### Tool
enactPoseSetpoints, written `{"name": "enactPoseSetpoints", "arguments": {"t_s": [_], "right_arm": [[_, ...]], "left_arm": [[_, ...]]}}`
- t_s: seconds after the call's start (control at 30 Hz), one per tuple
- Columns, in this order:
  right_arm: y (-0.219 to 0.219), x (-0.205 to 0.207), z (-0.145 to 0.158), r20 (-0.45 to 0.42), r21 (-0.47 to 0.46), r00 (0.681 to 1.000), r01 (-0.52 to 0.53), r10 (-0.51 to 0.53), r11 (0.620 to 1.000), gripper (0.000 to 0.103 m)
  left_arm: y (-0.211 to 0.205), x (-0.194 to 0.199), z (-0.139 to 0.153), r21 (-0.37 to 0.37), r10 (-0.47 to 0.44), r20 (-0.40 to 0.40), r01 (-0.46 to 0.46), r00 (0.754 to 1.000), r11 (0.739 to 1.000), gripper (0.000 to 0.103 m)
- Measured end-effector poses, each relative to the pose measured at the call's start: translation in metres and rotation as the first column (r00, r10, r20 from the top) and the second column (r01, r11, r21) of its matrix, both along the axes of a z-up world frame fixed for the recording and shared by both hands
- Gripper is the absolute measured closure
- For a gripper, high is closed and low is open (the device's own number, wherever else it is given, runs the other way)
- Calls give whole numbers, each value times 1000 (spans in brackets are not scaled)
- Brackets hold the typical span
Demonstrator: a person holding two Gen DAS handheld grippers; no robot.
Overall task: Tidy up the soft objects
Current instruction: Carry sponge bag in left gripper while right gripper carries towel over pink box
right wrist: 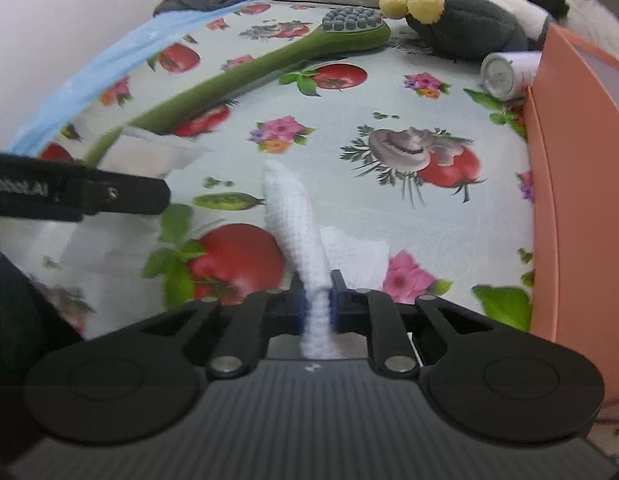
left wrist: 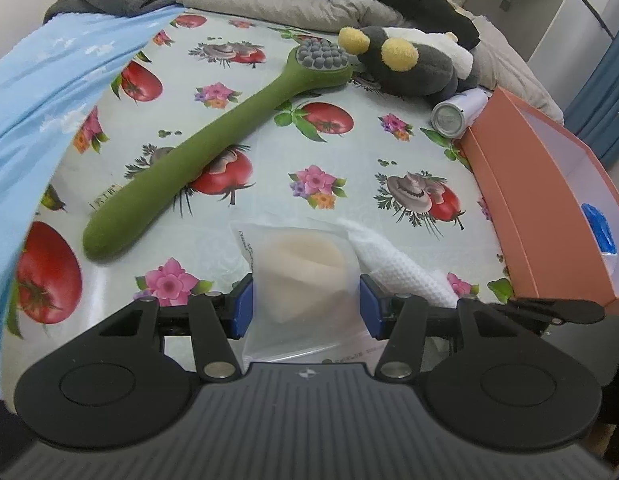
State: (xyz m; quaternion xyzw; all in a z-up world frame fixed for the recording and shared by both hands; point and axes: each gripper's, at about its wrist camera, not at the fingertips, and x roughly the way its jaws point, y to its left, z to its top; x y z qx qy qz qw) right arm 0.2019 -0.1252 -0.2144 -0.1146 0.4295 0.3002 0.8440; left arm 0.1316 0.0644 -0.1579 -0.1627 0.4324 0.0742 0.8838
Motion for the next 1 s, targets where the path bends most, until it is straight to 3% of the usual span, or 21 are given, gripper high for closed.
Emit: {"name": "enactPoseSetpoints", "arguments": {"t_s": [0.07, 0.33, 1.0], "right_arm": [[-3, -4, 7, -4, 20, 1000, 16, -16, 1000, 89], [-13, -31, 57, 115, 53, 991, 57, -63, 997, 89], [-60, -85, 161, 215, 216, 959, 139, -186, 966, 89]], "left_arm": [[-2, -3, 9, -1, -5, 12, 5, 1000, 1000, 44], [-14, -21, 44, -1, -41, 58, 41, 997, 999, 44], [-54, -67, 144, 4, -113, 237, 116, 965, 993, 44]]}}
